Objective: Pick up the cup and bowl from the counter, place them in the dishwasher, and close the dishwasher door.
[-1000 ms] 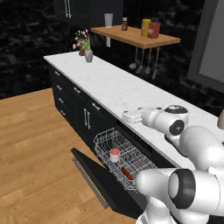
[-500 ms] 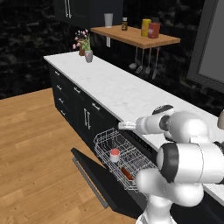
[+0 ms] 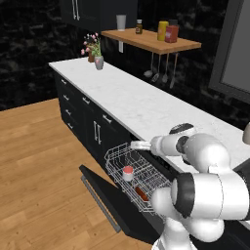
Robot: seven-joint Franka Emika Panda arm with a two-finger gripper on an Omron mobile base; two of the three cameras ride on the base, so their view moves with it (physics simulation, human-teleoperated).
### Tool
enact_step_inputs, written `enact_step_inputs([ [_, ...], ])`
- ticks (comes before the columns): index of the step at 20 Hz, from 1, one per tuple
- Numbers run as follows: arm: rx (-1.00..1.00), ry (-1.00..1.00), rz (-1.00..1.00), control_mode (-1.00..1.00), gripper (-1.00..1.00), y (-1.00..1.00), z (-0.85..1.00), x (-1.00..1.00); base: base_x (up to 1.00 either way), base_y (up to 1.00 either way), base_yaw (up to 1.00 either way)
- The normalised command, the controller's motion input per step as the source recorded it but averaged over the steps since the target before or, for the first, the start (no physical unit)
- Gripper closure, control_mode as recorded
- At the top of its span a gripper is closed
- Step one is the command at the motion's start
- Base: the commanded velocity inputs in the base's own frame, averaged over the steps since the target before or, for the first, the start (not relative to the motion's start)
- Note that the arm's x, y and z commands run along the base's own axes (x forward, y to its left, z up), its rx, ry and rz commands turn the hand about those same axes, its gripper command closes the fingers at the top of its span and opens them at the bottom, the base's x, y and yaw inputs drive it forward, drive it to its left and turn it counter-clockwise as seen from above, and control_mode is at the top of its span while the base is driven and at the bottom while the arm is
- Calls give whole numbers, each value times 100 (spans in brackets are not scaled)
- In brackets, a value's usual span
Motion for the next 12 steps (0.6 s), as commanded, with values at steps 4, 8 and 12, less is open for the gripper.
enact_step_inputs([
  [4,-61,-57,-3,-100,-100,31,74,-42,0,0,0],
  [8,-90,-60,-5,-100,-100,11,32,-14,0,0,0],
  [12,-100,-45,-2,-100,-100,0,0,-27,0,0,0],
])
